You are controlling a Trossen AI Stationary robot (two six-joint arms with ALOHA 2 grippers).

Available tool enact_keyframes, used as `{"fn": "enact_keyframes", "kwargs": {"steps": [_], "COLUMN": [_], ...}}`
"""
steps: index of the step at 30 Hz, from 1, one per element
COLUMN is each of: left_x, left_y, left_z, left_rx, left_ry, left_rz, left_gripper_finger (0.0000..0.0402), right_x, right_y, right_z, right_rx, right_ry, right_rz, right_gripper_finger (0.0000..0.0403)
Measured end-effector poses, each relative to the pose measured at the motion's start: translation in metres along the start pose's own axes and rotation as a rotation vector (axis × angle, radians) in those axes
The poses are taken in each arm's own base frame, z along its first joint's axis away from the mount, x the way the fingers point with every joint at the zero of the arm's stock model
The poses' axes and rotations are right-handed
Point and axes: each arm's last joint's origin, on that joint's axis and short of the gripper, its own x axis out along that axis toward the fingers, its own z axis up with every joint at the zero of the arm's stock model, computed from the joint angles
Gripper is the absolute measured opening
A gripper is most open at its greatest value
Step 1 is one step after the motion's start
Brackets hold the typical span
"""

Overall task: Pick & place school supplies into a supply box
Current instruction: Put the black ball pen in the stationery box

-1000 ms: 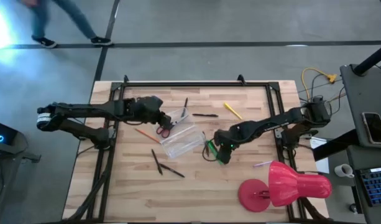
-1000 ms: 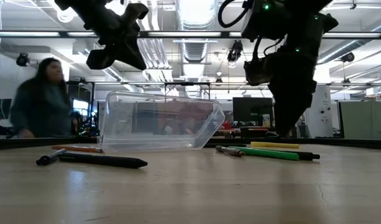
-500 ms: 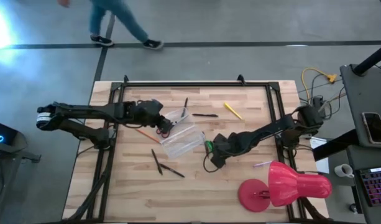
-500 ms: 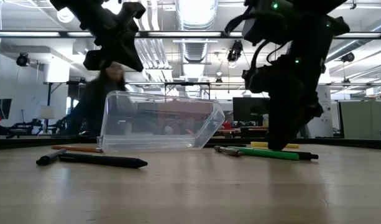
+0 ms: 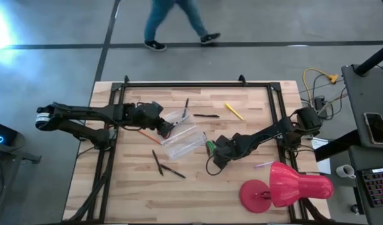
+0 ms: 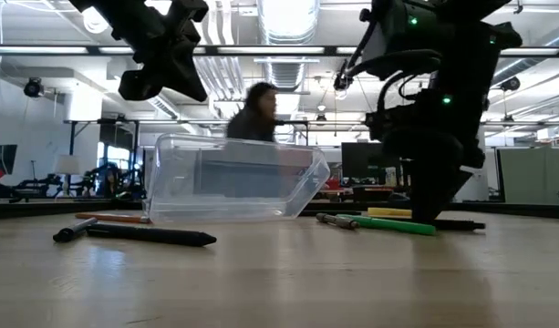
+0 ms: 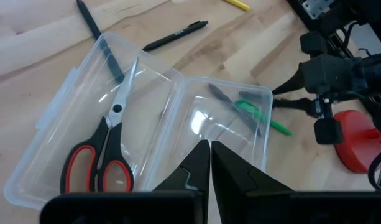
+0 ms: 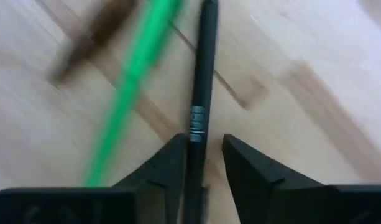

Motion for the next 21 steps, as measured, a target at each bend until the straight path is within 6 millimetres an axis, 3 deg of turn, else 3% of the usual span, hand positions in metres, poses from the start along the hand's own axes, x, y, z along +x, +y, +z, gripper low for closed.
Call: {"fn": "enact_keyframes", "kwargs": {"steps": [4,11,16,21], "left_x": [-0.002,-0.003,-0.004,-0.006], "left_y": [0.000,-0.001,-0.006,-0.013], "left_z": [0.000,-0.007,-0.014,-0.023], "left_rx": [0.000,-0.011,-0.016,-0.024], "left_ry": [0.000,0.017,0.036,0.025], "left_rz": [-0.001,-0.012,-0.033,-0.030], "left_gripper_finger": [0.0000,0.0000,0.0000,0.0000], "right_x": [-0.006,-0.024,-0.064,-0.107], "right_y": [0.000,-0.009,-0.022,-0.034], "right_z": [-0.003,-0.006,0.002,0.024], "right_rx": [-0.058,-0.042,0.054,-0.051], "right_ry": [-0.012,-0.041,-0.241,-0.501], "right_rz": [0.001,0.005,0.040,0.137], "right_gripper_finger": [0.0027,0.0013,0.0011,0.0010]}}
